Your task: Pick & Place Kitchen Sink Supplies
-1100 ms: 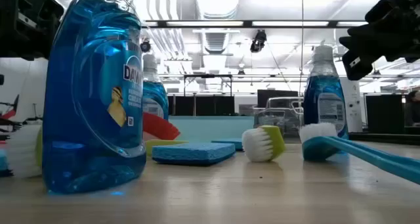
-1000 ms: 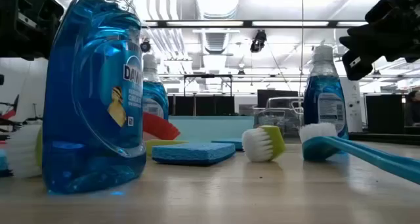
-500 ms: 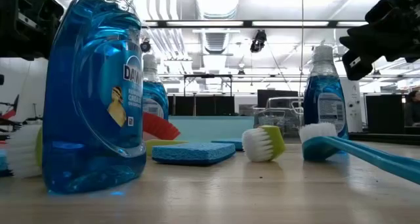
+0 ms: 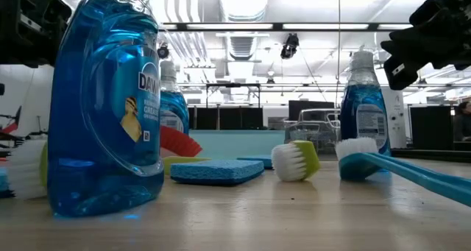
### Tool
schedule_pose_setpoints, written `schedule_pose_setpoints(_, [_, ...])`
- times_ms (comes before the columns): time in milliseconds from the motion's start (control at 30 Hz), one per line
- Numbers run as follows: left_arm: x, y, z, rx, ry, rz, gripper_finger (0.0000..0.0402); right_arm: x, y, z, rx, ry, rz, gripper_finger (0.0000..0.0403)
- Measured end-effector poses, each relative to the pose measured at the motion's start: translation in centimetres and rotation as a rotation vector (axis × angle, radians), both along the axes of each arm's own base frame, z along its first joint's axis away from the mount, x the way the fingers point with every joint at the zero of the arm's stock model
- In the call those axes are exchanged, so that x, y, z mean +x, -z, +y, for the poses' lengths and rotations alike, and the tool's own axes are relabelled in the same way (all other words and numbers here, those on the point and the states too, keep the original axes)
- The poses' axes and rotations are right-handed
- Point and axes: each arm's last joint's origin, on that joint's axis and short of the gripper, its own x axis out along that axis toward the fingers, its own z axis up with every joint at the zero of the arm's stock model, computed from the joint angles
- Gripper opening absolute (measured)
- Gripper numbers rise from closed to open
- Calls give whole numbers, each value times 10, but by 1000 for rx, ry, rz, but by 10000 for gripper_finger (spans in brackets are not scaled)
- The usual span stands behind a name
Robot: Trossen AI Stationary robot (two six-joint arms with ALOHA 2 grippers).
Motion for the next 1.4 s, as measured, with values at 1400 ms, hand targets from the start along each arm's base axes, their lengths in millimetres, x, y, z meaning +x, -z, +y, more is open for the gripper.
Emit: schedule_pose_setpoints(1400, [0, 0, 0, 0, 0, 0, 3, -2, -16, 0, 208, -17, -125, 83])
